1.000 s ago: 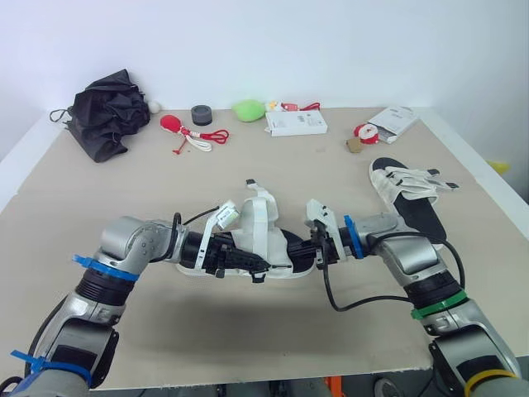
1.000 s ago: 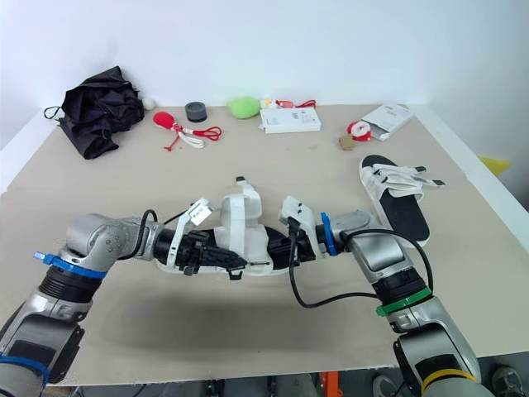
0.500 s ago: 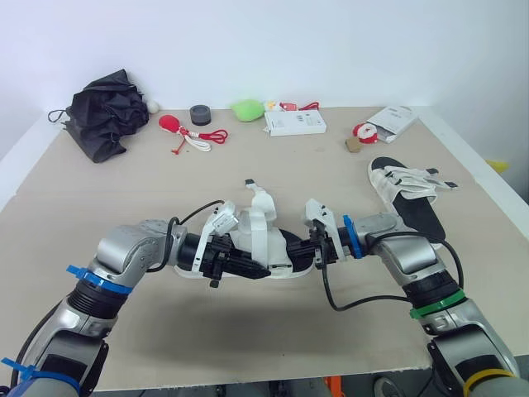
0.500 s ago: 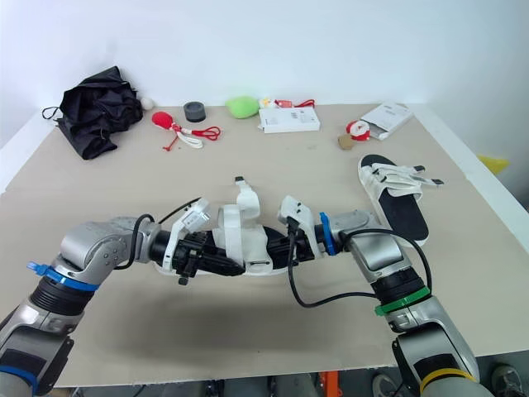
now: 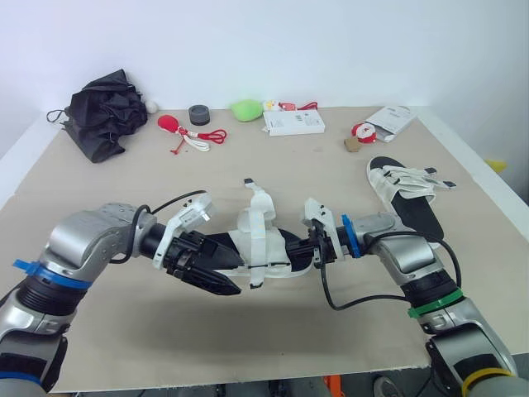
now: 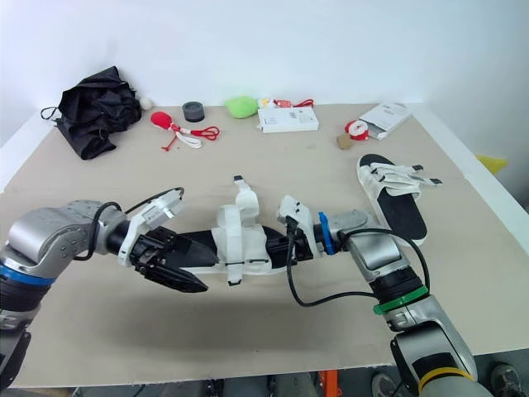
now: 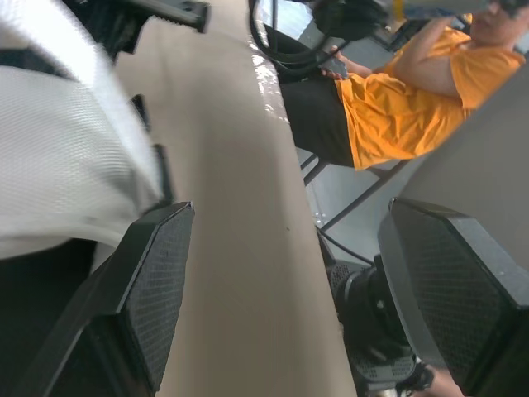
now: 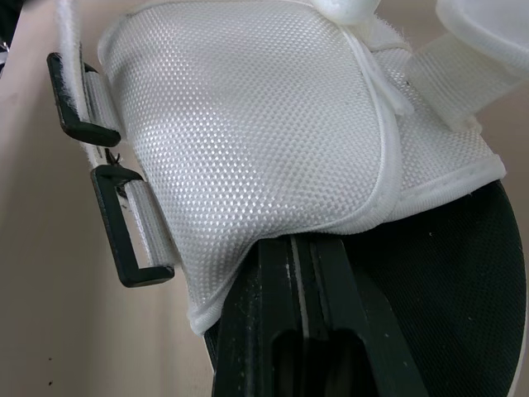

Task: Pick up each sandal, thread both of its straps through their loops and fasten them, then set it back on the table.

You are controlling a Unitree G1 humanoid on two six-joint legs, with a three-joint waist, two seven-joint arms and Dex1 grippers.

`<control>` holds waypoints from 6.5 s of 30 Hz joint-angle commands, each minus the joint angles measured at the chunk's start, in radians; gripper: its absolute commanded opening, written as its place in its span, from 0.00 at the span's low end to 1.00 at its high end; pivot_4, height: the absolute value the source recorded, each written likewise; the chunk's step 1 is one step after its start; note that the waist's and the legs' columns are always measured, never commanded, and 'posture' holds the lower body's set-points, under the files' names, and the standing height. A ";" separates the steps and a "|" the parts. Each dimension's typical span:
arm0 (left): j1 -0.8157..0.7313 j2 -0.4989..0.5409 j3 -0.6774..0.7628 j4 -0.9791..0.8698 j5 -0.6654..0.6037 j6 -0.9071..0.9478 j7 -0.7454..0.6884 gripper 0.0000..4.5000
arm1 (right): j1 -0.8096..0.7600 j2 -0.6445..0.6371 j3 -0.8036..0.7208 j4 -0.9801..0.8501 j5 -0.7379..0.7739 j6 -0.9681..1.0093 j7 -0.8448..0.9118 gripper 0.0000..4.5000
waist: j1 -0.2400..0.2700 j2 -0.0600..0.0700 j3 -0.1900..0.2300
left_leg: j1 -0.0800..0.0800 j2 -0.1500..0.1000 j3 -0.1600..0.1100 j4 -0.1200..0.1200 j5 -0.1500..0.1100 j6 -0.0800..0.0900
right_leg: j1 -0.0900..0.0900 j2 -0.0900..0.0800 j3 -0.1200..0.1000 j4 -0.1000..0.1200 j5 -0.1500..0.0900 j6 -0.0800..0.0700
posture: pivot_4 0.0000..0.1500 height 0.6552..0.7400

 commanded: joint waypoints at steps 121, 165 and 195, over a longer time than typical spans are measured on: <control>-0.321 -0.606 0.665 0.935 -0.323 0.542 1.025 0.01 | 0.030 0.003 0.039 -0.035 -0.026 0.076 -0.075 0.00 | 0.000 -0.006 0.003 | 0.001 -0.001 -0.002 0.000 0.005 -0.007 | 0.001 0.003 0.003 0.004 0.005 0.007 | 1.00 1.00; -0.214 -0.649 0.663 0.909 -0.156 0.236 1.152 0.99 | 0.049 0.016 0.034 -0.048 -0.011 0.093 -0.095 0.00 | 0.001 -0.002 -0.006 | 0.014 0.001 -0.004 -0.003 0.005 -0.010 | 0.012 0.002 -0.004 0.000 0.007 0.003 | 1.00 1.00; -0.626 -0.693 0.708 1.422 0.033 -0.092 1.094 0.99 | 0.098 0.017 0.014 -0.102 -0.012 0.116 -0.114 0.00 | 0.000 -0.010 0.000 | -0.001 0.001 -0.003 -0.006 0.005 -0.011 | -0.002 0.002 -0.004 0.000 0.005 0.004 | 1.00 1.00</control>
